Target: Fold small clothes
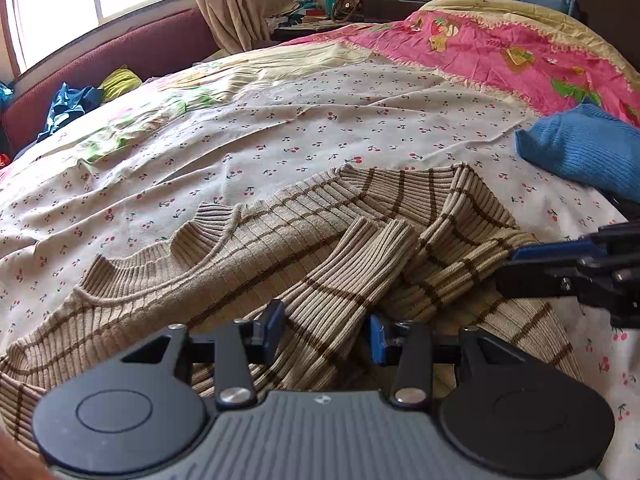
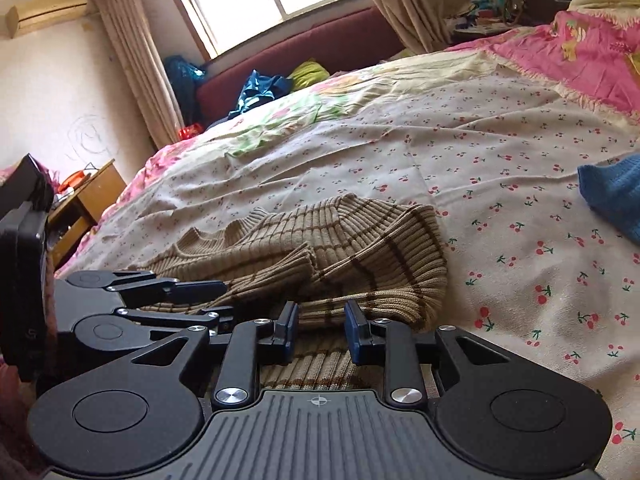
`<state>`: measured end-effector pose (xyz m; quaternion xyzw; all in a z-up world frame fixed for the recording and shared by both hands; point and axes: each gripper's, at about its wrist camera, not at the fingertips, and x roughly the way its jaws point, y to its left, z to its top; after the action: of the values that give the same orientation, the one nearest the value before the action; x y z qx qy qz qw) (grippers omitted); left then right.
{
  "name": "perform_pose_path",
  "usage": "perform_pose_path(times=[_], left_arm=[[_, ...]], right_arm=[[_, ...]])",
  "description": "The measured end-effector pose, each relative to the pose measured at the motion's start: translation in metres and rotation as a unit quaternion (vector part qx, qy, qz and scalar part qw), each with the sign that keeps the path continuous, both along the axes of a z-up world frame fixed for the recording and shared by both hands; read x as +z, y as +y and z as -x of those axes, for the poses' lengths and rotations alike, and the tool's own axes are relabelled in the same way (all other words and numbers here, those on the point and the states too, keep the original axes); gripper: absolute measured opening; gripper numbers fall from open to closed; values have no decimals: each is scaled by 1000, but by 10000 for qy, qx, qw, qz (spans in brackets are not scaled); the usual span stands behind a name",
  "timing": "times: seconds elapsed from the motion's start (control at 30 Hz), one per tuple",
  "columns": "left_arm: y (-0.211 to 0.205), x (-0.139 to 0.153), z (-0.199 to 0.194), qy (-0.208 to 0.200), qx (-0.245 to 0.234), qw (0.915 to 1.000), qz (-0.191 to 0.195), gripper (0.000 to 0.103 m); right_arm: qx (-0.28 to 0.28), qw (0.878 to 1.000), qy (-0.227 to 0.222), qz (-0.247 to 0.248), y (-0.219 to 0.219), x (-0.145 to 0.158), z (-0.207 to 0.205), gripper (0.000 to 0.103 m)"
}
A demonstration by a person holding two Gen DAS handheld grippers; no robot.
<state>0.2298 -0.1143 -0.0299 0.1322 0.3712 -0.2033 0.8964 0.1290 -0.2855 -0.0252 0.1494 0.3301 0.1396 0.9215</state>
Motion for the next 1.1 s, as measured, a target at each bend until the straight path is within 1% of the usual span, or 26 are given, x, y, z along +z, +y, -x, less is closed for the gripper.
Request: perform_pose_path(times=[0.03, 0.1, 0.17, 0.23, 0.27, 0.3, 0.33, 0.37, 0.43, 0.5, 0.53, 0.6, 0.67, 0.7, 0.73, 0.77, 0.83, 0.87, 0.9, 0.93, 0.97, 1.03, 1.1], left_arm=[[-6, -2, -1, -60, -34, 9999, -93, 56], [-21, -7, 1, -245, -185, 9987, -411, 58], [-30, -10, 1, -339, -261, 9975, -568, 58], [-34, -10, -6, -331, -161, 9979, -541, 58], [-34, -10, -10, -325, -92, 9982, -495, 51], [-31, -8, -13, -300, -2, 9989, -374, 46], [-26, -5, -15, -234, 85, 9995, -188, 34], [-17, -1, -17, -147, 173, 9997, 69, 30], [4, 9, -19, -62, 374, 9980, 508, 27], [34, 23, -19, -14, 623, 9937, 932, 25], [49, 30, -19, -14, 767, 9913, 1073, 23], [82, 41, -20, 19, 1084, 9837, 1437, 22], [108, 46, -28, 209, 1302, 9730, 1895, 22], [113, 47, -30, 195, 1367, 9716, 1922, 22], [115, 47, -32, 122, 1391, 9727, 1853, 22], [117, 46, -32, 87, 1392, 9724, 1871, 22], [131, 48, -30, 73, 1443, 9665, 2120, 22], [142, 52, -27, -1, 1526, 9637, 2193, 22], [154, 57, -23, -70, 1598, 9601, 2293, 22], [167, 61, -21, -104, 1667, 9559, 2416, 22], [187, 68, -17, -139, 1796, 9489, 2590, 22], [219, 79, -10, -252, 2029, 9377, 2809, 22], [246, 88, -2, -415, 2240, 9300, 2883, 22]], right_arm=[[3, 10000, 6, -17, 0, -1, 1, 26], [6, 10000, 22, -72, -2, -2, 2, 26], [30, 9999, 44, -119, -5, -4, 2, 26], [71, 9999, 54, -141, -6, -4, 2, 26], [80, 9999, 48, -137, -5, -4, 2, 26], [87, 9999, 46, -130, -5, -4, 3, 26], [107, 9999, 35, -111, -4, -3, 3, 26], [134, 9999, -5, -62, -3, -1, 4, 26], [259, 9995, -136, 146, 2, 4, 6, 26], [471, 9969, -316, 551, 13, 9, 7, 26], [625, 9939, -411, 805, 22, 12, 8, 26], [896, 9878, -528, 1159, 37, 13, 7, 26], [1180, 9796, -636, 1495, 57, 11, 5, 26], [1293, 9765, -657, 1596, 66, 9, 3, 26], [1376, 9742, -636, 1674, 74, 7, 0, 25], [1466, 9720, -605, 1734, 82, 5, -3, 26], [1701, 9644, -631, 1925, 100, 3, -6, 26], [1835, 9599, -669, 2013, 106, 1, -6, 26], [1977, 9541, -728, 2131, 114, 1, -4, 26], [2100, 9480, -793, 2255, 123, -1, -3, 29], [2253, 9409, -855, 2381, 135, -3, -2, 34], [2512, 9301, -908, 2521, 154, -6, -1, 35], [2720, 9215, -949, 2603, 171, -9, -2, 35]])
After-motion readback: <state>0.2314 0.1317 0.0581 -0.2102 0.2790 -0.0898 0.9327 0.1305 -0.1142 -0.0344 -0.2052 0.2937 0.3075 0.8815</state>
